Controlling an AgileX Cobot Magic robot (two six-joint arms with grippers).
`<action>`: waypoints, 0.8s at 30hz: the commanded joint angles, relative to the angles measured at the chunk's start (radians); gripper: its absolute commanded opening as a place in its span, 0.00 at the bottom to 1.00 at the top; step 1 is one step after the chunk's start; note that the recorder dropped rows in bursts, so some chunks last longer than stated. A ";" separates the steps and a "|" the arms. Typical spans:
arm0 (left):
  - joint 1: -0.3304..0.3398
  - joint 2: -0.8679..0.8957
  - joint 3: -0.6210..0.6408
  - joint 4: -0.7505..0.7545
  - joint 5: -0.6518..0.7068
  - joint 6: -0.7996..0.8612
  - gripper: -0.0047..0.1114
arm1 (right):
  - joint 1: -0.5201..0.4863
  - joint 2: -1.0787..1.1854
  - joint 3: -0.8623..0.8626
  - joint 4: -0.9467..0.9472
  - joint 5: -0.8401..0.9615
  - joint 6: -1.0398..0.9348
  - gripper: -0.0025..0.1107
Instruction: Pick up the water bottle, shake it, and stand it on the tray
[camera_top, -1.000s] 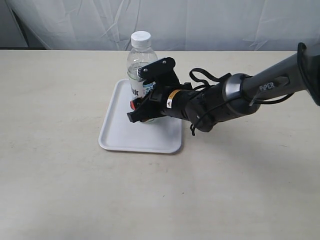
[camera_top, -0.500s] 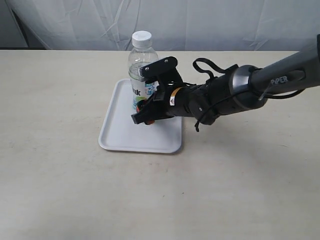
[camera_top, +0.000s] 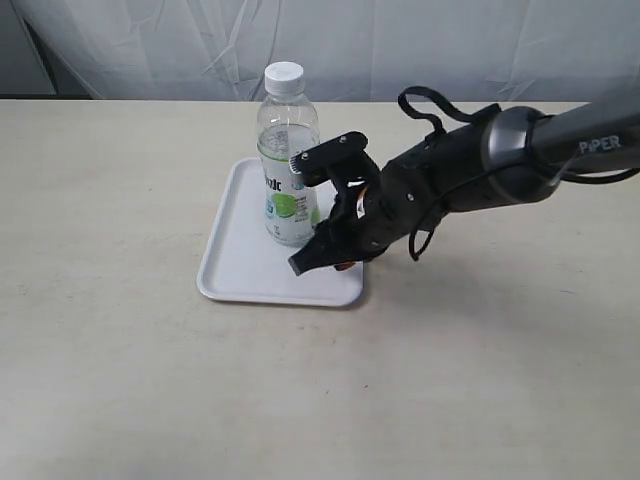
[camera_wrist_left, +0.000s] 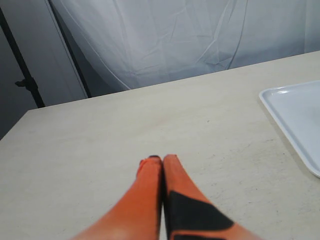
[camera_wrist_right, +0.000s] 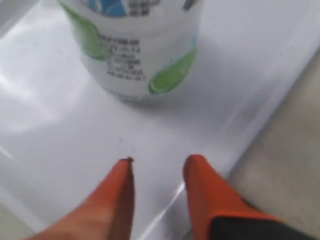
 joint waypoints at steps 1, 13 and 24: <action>0.000 -0.005 0.004 -0.005 0.002 -0.003 0.04 | -0.002 -0.068 0.002 -0.005 0.173 -0.004 0.02; 0.000 -0.005 0.004 -0.005 0.002 -0.003 0.04 | -0.002 -0.408 0.140 0.045 0.330 0.121 0.02; 0.000 -0.005 0.004 -0.005 0.002 -0.003 0.04 | -0.002 -0.725 0.214 0.060 0.667 0.122 0.02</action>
